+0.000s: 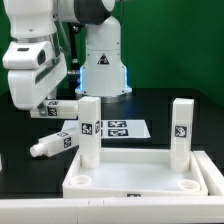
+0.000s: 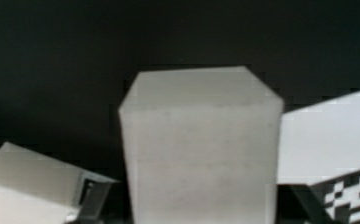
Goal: Assemble desk
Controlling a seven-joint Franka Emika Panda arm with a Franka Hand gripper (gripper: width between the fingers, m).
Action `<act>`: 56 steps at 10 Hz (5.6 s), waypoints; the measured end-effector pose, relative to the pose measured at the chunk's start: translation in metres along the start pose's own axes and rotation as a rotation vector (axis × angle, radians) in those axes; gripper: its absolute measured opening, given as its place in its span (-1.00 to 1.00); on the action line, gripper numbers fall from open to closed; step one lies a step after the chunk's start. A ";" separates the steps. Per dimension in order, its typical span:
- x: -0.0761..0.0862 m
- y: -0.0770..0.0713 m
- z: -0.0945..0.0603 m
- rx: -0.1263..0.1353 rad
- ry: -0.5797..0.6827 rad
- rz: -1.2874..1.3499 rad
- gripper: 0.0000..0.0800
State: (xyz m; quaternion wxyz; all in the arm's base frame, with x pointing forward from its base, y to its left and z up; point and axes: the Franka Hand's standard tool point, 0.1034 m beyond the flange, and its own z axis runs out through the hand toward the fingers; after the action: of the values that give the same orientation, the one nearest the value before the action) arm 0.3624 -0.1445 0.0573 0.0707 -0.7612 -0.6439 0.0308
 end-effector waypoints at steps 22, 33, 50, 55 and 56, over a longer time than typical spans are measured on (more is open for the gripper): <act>-0.064 0.028 0.027 0.153 0.116 -0.786 0.43; -0.024 0.062 -0.028 0.079 -0.024 0.260 0.62; -0.020 0.057 -0.013 0.280 -0.029 1.952 0.62; -0.041 0.050 -0.006 0.679 -0.163 2.010 0.62; -0.041 0.049 -0.004 0.736 -0.197 1.994 0.62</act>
Offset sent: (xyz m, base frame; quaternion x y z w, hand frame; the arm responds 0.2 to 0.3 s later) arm 0.0324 -0.0050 0.0011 -0.0193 0.1404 -0.3427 0.9287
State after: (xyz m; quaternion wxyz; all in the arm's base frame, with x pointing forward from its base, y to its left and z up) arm 0.4038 -0.1932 0.0519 0.1868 -0.8702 0.3159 0.3287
